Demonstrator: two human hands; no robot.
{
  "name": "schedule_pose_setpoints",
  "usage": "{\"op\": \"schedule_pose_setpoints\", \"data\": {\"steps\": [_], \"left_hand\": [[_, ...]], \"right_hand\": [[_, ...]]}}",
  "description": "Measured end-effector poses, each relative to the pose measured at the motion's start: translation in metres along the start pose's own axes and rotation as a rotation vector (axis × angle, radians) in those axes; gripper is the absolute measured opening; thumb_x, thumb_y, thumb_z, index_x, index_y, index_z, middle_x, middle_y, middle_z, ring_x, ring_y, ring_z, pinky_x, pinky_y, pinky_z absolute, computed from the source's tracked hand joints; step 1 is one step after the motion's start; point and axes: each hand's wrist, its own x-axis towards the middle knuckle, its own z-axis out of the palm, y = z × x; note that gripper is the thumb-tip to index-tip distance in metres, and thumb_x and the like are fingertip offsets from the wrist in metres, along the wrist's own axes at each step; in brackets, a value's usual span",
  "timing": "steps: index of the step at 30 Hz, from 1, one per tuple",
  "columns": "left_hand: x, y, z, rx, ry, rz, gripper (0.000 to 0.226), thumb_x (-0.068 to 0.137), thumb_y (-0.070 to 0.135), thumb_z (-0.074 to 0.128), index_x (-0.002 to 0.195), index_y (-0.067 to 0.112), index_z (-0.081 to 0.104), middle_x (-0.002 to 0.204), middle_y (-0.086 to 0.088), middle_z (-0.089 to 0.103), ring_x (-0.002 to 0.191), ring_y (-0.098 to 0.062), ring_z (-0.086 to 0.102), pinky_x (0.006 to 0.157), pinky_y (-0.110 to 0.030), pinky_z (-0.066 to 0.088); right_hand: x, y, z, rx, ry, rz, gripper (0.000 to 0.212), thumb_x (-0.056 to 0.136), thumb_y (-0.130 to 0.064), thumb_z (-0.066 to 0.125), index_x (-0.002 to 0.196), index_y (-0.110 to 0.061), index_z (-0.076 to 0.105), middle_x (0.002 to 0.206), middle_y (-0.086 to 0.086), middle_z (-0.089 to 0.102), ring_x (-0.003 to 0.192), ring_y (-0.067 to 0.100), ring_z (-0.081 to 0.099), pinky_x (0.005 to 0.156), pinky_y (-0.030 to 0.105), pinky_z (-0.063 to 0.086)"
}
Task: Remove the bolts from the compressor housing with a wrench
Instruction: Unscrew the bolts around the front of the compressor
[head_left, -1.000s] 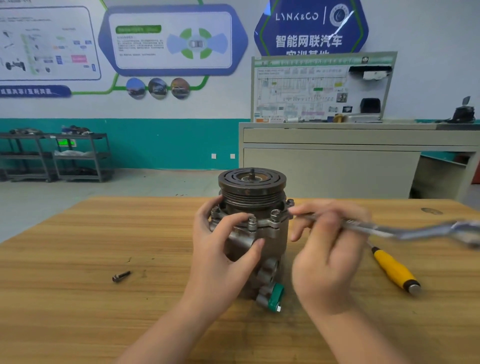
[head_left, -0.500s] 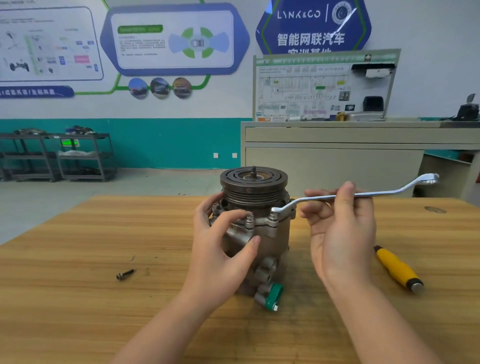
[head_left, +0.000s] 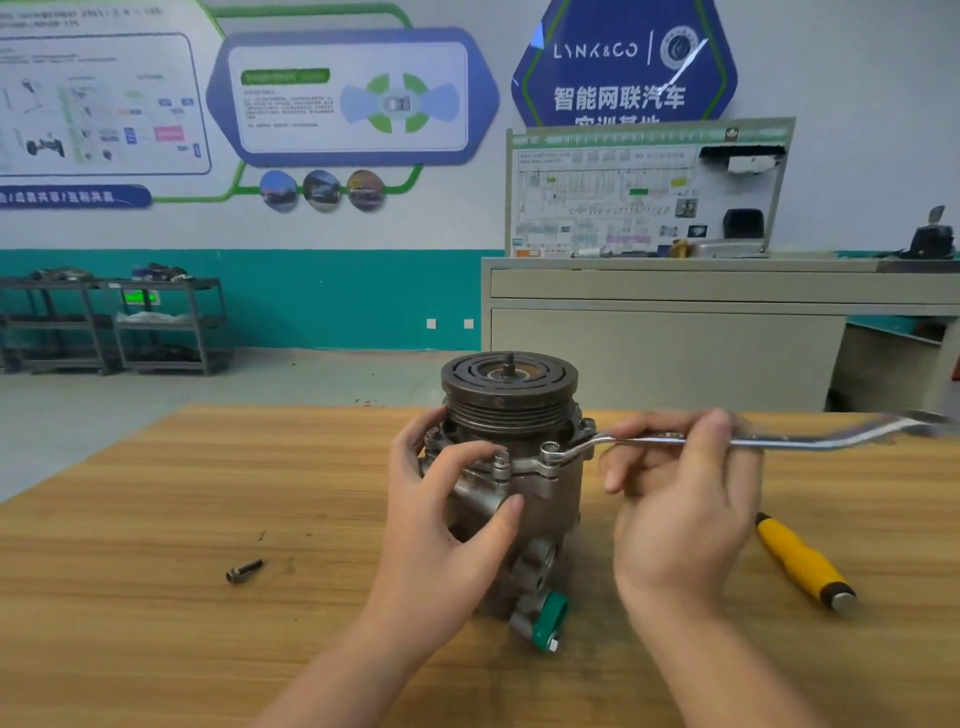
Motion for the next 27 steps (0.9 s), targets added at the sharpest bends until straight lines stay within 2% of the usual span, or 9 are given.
{"op": "schedule_pose_setpoints", "data": {"steps": [3, 5, 8, 13, 17, 20, 23, 25, 27], "left_hand": [[-0.001, 0.002, 0.001, -0.022, -0.01, -0.02, 0.035, 0.075, 0.029, 0.074, 0.101, 0.045, 0.059, 0.141, 0.022, 0.026, 0.135, 0.011, 0.02, 0.105, -0.001, 0.018], [-0.001, 0.003, 0.0, -0.056, -0.014, -0.035, 0.029, 0.078, 0.03, 0.072, 0.101, 0.043, 0.06, 0.14, 0.024, 0.026, 0.134, 0.012, 0.022, 0.108, -0.008, 0.022], [-0.001, 0.006, -0.001, -0.121, -0.006, -0.094, 0.018, 0.079, 0.04, 0.063, 0.098, 0.043, 0.064, 0.138, 0.026, 0.028, 0.134, 0.008, 0.026, 0.112, -0.026, 0.029], [0.001, 0.007, -0.002, -0.138, 0.023, -0.117, 0.016, 0.082, 0.048, 0.061, 0.095, 0.042, 0.067, 0.137, 0.027, 0.029, 0.135, 0.006, 0.028, 0.114, -0.03, 0.029], [0.002, 0.008, -0.003, -0.113, 0.011, -0.112, 0.026, 0.075, 0.056, 0.056, 0.098, 0.046, 0.064, 0.134, 0.033, 0.027, 0.134, 0.009, 0.027, 0.107, -0.011, 0.026], [0.002, 0.009, -0.004, -0.09, 0.019, -0.102, 0.023, 0.076, 0.054, 0.057, 0.095, 0.044, 0.066, 0.135, 0.031, 0.029, 0.134, 0.006, 0.029, 0.104, -0.001, 0.024], [0.003, 0.008, -0.003, -0.069, 0.036, -0.086, 0.019, 0.077, 0.05, 0.06, 0.093, 0.042, 0.067, 0.135, 0.025, 0.032, 0.135, 0.001, 0.032, 0.106, -0.005, 0.025], [0.003, 0.006, -0.002, -0.067, 0.059, -0.051, 0.013, 0.081, 0.043, 0.064, 0.093, 0.039, 0.067, 0.135, 0.02, 0.035, 0.135, -0.004, 0.035, 0.109, -0.014, 0.027], [0.002, 0.006, -0.002, -0.066, 0.066, -0.048, 0.009, 0.085, 0.04, 0.066, 0.094, 0.038, 0.067, 0.135, 0.016, 0.037, 0.134, -0.007, 0.037, 0.11, -0.022, 0.029]], "right_hand": [[0.029, 0.004, -0.005, 0.263, 0.075, 0.592, 0.028, 0.104, -0.021, 0.031, 0.081, -0.012, 0.045, 0.053, 0.008, 0.06, 0.036, 0.015, 0.045, 0.039, 0.019, 0.037], [0.035, 0.006, -0.008, 0.364, 0.057, 0.697, 0.03, 0.104, -0.022, 0.033, 0.08, -0.011, 0.047, 0.055, 0.009, 0.06, 0.039, 0.014, 0.048, 0.04, 0.018, 0.039], [0.03, 0.002, -0.011, 0.334, 0.024, 0.528, 0.028, 0.104, -0.024, 0.034, 0.082, -0.013, 0.046, 0.061, 0.009, 0.064, 0.045, 0.016, 0.055, 0.045, 0.021, 0.046], [0.02, -0.01, -0.006, 0.151, 0.019, 0.264, 0.024, 0.102, -0.03, 0.039, 0.084, -0.017, 0.047, 0.065, 0.008, 0.067, 0.044, 0.016, 0.058, 0.046, 0.022, 0.049], [0.01, -0.016, -0.002, 0.055, -0.053, 0.099, 0.02, 0.093, -0.039, 0.048, 0.076, -0.037, 0.058, 0.068, 0.008, 0.069, 0.044, 0.016, 0.061, 0.047, 0.022, 0.049], [0.003, -0.017, -0.002, -0.093, -0.143, -0.078, 0.015, 0.092, -0.049, 0.049, 0.082, -0.042, 0.056, 0.076, 0.009, 0.069, 0.048, 0.019, 0.064, 0.05, 0.029, 0.052], [-0.004, -0.014, -0.005, -0.245, -0.282, -0.335, 0.012, 0.098, -0.044, 0.045, 0.092, -0.036, 0.052, 0.081, -0.002, 0.069, 0.053, 0.012, 0.066, 0.053, 0.034, 0.053], [-0.009, -0.01, -0.007, -0.32, -0.438, -0.543, 0.016, 0.101, -0.034, 0.043, 0.097, -0.023, 0.053, 0.079, -0.004, 0.067, 0.059, 0.005, 0.065, 0.061, 0.019, 0.051], [-0.015, -0.006, -0.008, -0.435, -0.555, -0.721, 0.022, 0.102, -0.031, 0.042, 0.096, -0.012, 0.052, 0.081, 0.006, 0.065, 0.066, 0.007, 0.062, 0.069, 0.012, 0.048]]}}
